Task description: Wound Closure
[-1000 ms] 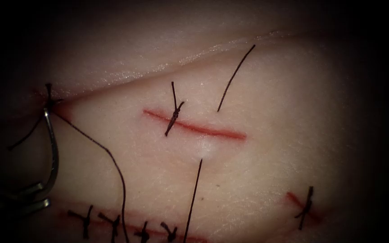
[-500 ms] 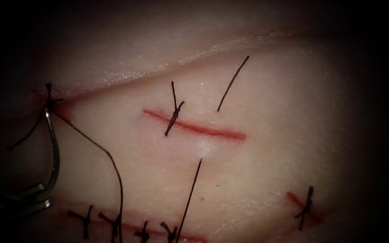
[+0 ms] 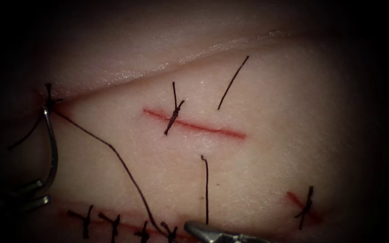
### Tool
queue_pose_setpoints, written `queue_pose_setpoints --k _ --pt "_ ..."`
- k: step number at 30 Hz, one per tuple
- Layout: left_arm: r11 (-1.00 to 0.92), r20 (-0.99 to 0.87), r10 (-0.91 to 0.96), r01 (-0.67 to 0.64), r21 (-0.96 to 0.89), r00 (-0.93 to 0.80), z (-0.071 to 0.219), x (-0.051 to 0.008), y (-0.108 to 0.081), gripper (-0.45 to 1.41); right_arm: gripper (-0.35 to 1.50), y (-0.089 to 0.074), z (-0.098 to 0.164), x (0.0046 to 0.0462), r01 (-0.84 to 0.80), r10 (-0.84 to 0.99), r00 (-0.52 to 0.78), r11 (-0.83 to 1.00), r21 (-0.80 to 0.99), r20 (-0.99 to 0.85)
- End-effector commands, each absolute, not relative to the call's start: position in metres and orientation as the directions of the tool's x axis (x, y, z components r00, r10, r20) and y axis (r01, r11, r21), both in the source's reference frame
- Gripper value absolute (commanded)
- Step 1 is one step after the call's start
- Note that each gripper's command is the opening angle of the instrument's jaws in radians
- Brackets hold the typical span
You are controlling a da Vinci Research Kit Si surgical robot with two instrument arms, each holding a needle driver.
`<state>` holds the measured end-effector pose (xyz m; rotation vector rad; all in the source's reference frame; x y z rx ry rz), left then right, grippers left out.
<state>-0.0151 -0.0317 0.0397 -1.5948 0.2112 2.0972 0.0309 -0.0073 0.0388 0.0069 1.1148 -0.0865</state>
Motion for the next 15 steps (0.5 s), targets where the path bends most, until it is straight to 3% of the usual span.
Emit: queue_pose_setpoints --k 1,9,15 --pt "-0.867 -0.936 0.292 -0.468 -0.172 -0.196 0.0404 -0.015 -0.0326 -0.45 1.48 -0.006 0.0398 0.0297 0.056 -0.039 0.468 0.998 -0.015 -0.883" --pt "-0.864 -0.937 0.292 -0.473 -0.172 -0.193 0.0404 -0.0146 -0.0324 -0.45 1.48 -0.0017 0.0424 0.0263 0.003 0.049 0.501 0.998 0.058 -0.864" --pt "-0.827 -0.936 0.301 -0.539 -0.162 -0.181 0.0399 -0.0106 -0.0316 -0.45 1.48 -0.0003 0.0448 0.0245 0.0 0.094 0.51 0.994 0.109 -0.855"
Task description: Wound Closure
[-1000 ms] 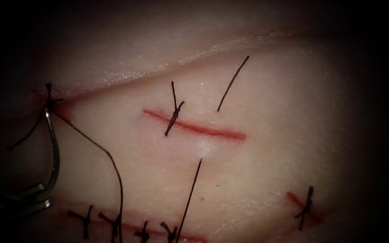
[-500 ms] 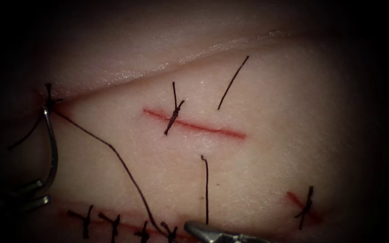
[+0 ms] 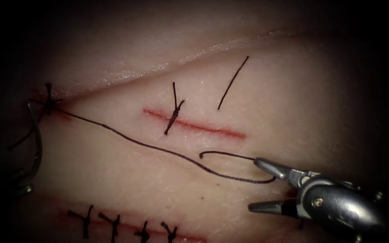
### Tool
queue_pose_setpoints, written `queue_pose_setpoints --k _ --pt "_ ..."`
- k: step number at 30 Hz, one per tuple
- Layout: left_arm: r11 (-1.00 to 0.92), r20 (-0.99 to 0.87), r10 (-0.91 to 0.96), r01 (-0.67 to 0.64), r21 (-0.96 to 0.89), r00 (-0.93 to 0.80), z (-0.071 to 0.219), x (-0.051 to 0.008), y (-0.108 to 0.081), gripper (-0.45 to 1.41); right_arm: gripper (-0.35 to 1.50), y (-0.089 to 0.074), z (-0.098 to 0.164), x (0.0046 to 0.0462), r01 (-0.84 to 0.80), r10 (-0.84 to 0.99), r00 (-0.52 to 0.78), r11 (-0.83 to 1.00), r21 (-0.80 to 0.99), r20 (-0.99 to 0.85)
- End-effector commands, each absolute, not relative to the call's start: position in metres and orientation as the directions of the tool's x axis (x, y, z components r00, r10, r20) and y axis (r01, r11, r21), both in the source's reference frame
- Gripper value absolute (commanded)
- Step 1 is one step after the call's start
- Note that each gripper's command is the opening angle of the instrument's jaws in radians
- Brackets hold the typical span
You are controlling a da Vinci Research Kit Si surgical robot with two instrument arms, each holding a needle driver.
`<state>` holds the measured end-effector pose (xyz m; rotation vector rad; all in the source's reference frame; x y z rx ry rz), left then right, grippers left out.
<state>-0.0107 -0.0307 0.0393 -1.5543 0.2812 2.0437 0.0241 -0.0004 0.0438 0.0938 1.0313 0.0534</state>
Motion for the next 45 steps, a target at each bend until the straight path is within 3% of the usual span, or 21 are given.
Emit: queue_pose_setpoints --k 1,7,10,13,18,24,31,45 --pt "-0.822 -0.937 0.301 -0.547 -0.16 -0.179 0.04 -0.01 -0.032 -0.45 1.48 0.0 0.045 0.0243 -0.011 0.106 0.505 0.993 0.116 -0.857" --pt "-0.796 -0.931 0.305 -0.589 -0.135 -0.199 0.04 -0.0081 -0.031 -0.45 1.48 0.001 0.046 0.0236 -0.098 0.222 0.463 0.975 0.199 -0.858" --pt "-0.791 -0.931 0.304 -0.599 -0.127 -0.204 0.04 -0.008 -0.032 -0.45 1.48 0.001 0.047 0.0237 -0.193 0.384 0.411 0.923 0.333 -0.827" --pt "-0.792 -0.933 0.3 -0.597 -0.126 -0.201 0.04 -0.0081 -0.032 -0.45 1.48 0.002 0.048 0.0236 -0.308 0.581 0.307 0.81 0.499 -0.753" --pt "-0.801 -0.937 0.291 -0.584 -0.13 -0.191 0.04 -0.0092 -0.032 -0.45 1.35 0.005 0.051 0.024 -0.446 0.729 0.196 0.662 0.603 -0.656" --pt "-0.815 -0.946 0.273 -0.564 -0.133 -0.172 0.04 -0.0112 -0.032 -0.45 1.43 0.009 0.056 0.0246 -0.546 0.838 0.003 0.459 0.701 -0.546" --pt "-0.829 -0.948 0.266 -0.542 -0.134 -0.173 0.04 -0.0127 -0.033 -0.45 1.45 0.011 0.059 0.0259 -0.522 0.903 -0.095 0.312 0.793 -0.418" --pt "-0.836 -0.95 0.262 -0.532 -0.135 -0.171 0.041 -0.0131 -0.033 -0.45 1.28 0.012 0.06 0.0299 -0.38 0.927 -0.122 0.286 0.88 -0.355"
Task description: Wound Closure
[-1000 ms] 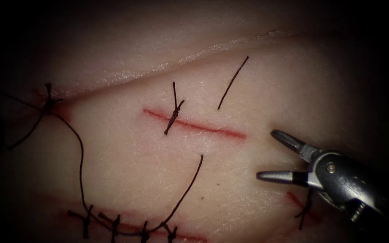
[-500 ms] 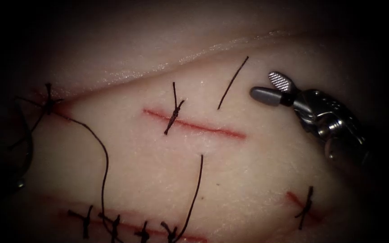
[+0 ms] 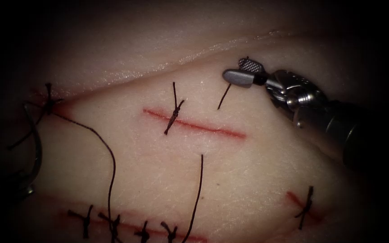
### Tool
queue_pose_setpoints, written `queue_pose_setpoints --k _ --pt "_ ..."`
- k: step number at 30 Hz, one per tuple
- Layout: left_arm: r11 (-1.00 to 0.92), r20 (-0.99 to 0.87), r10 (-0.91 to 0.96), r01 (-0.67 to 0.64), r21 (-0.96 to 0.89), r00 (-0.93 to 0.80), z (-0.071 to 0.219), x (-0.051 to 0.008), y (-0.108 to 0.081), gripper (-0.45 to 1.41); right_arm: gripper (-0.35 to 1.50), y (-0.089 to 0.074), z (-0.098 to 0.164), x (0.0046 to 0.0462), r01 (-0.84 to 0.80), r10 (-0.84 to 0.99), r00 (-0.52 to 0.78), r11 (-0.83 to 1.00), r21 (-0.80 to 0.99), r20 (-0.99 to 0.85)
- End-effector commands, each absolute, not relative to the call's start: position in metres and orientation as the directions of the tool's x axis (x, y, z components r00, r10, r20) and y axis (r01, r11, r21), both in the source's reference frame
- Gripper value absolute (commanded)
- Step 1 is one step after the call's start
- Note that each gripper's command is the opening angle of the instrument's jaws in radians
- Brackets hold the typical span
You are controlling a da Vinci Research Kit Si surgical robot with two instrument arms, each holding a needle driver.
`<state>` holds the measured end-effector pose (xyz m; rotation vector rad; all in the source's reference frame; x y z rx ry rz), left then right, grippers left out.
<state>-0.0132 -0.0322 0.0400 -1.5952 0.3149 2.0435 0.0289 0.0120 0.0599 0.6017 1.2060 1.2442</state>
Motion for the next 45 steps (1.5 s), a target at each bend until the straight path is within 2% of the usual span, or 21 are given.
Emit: queue_pose_setpoints --k 1,2,3,4,5,10,18,27,45 --pt "-0.836 -0.95 0.262 -0.532 -0.135 -0.171 0.0407 -0.0131 -0.0332 -0.45 1.21 0.012 0.0602 0.03 -0.378 0.927 -0.122 0.287 0.88 -0.354" --pt "-0.836 -0.95 0.262 -0.532 -0.135 -0.171 0.0407 -0.0131 -0.0333 -0.45 0.94 0.0119 0.0601 0.03 -0.376 0.929 -0.124 0.282 0.883 -0.349" --pt "-0.836 -0.95 0.262 -0.532 -0.135 -0.171 0.0407 -0.0131 -0.0332 -0.45 0.57 0.0118 0.06 0.0299 -0.381 0.919 -0.108 0.314 0.87 -0.379" --pt "-0.836 -0.95 0.262 -0.532 -0.135 -0.171 0.0407 -0.0131 -0.0333 -0.45 0.07 0.0116 0.0599 0.0299 -0.387 0.902 -0.082 0.363 0.848 -0.423" --pt "-0.836 -0.95 0.262 -0.532 -0.134 -0.171 0.0407 -0.0132 -0.0333 -0.45 -0.35 0.0114 0.0597 0.0299 -0.391 0.883 -0.059 0.41 0.824 -0.467" --pt "-0.836 -0.949 0.262 -0.532 -0.134 -0.173 0.0409 -0.0134 -0.0332 -0.45 -0.35 0.0108 0.0587 0.03 -0.395 0.737 0.014 0.625 0.673 -0.676" --pt "-0.851 -0.95 0.255 -0.508 -0.132 -0.18 0.0412 -0.0147 -0.0336 -0.45 -0.35 0.0101 0.0565 0.0302 -0.363 0.594 -0.009 0.748 0.556 -0.805" --pt "-0.856 -0.951 0.254 -0.498 -0.137 -0.176 0.041 -0.0149 -0.0337 -0.45 -0.35 0.0112 0.0534 0.0302 -0.369 0.526 -0.003 0.789 0.49 -0.85" --pt "-0.882 -0.955 0.248 -0.445 -0.154 -0.161 0.0412 -0.0154 -0.0339 -0.45 -0.35 0.0117 0.051 0.0296 -0.366 0.527 -0.043 0.782 0.504 -0.849"
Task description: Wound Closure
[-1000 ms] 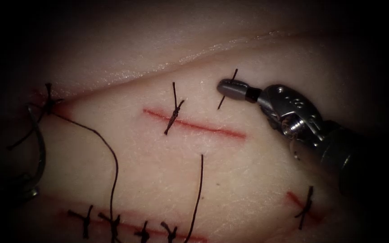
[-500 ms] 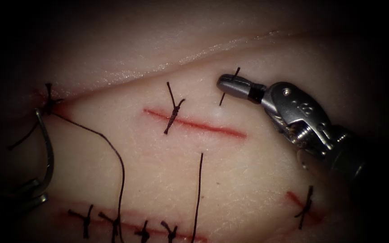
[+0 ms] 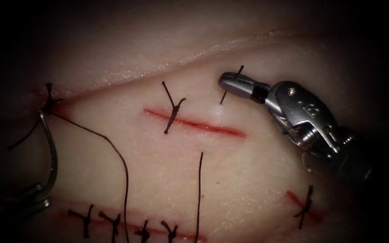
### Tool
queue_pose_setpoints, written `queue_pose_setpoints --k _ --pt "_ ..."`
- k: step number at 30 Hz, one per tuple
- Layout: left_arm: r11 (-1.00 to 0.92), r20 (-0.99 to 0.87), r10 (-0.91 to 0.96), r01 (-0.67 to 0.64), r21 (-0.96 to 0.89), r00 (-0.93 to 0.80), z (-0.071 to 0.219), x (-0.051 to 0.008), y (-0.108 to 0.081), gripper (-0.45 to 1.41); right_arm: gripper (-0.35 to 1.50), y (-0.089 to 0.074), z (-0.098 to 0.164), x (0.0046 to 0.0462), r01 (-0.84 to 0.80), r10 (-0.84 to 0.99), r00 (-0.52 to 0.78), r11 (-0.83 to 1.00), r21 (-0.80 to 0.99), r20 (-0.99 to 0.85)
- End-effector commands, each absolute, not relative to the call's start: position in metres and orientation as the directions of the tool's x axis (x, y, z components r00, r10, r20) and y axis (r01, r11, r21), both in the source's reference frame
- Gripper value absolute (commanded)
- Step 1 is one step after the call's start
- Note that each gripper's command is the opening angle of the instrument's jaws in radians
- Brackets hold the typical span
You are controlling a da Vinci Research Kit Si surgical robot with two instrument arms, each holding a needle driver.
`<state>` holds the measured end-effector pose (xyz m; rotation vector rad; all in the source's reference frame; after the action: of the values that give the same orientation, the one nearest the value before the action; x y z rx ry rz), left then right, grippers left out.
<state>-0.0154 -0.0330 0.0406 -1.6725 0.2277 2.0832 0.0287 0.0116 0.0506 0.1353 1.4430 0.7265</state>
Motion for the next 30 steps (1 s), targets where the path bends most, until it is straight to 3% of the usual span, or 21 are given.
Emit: queue_pose_setpoints --k 1,3,4,5,6,8,9,13,16,30 --pt "-0.884 -0.955 0.249 -0.441 -0.154 -0.165 0.041 -0.0154 -0.034 -0.45 -0.35 0.012 0.051 0.0297 -0.366 0.527 -0.044 0.782 0.505 -0.848" --pt "-0.888 -0.954 0.248 -0.432 -0.154 -0.169 0.042 -0.0153 -0.034 -0.45 -0.28 0.012 0.051 0.03 -0.362 0.527 -0.048 0.782 0.507 -0.848" --pt "-0.89 -0.954 0.247 -0.43 -0.154 -0.17 0.042 -0.0153 -0.034 -0.43 0.22 0.012 0.051 0.0301 -0.355 0.527 -0.052 0.784 0.509 -0.848" --pt "-0.891 -0.955 0.245 -0.428 -0.153 -0.169 0.042 -0.0153 -0.034 -0.16 0.81 0.012 0.051 0.0303 -0.347 0.525 -0.064 0.785 0.512 -0.848" --pt "-0.886 -0.951 0.257 -0.434 -0.162 -0.17 0.043 -0.0152 -0.034 0.27 1.06 0.012 0.051 0.0303 -0.342 0.539 -0.075 0.777 0.529 -0.839" --pt "-0.871 -0.944 0.279 -0.461 -0.171 -0.176 0.044 -0.0148 -0.034 0.58 1.3 0.012 0.051 0.0304 -0.345 0.547 -0.101 0.764 0.545 -0.831" --pt "-0.856 -0.935 0.291 -0.491 -0.161 -0.201 0.044 -0.0144 -0.033 0.58 1.33 0.011 0.051 0.0304 -0.346 0.547 -0.104 0.764 0.545 -0.831" --pt "-0.801 -0.88 0.348 -0.59 -0.1 -0.324 0.045 -0.0129 -0.033 1.1 1.33 0.011 0.05 0.0302 -0.342 0.55 -0.109 0.762 0.551 -0.828" --pt "-0.804 -0.842 0.378 -0.587 -0.093 -0.384 0.046 -0.0117 -0.032 1.33 1.31 0.011 0.05 0.0301 -0.338 0.548 -0.11 0.764 0.55 -0.829" --pt "-0.824 -0.701 0.44 -0.562 -0.068 -0.561 0.045 -0.0027 -0.034 1.4 1.28 0.01 0.051 0.03 -0.334 0.536 -0.111 0.773 0.54 -0.837"
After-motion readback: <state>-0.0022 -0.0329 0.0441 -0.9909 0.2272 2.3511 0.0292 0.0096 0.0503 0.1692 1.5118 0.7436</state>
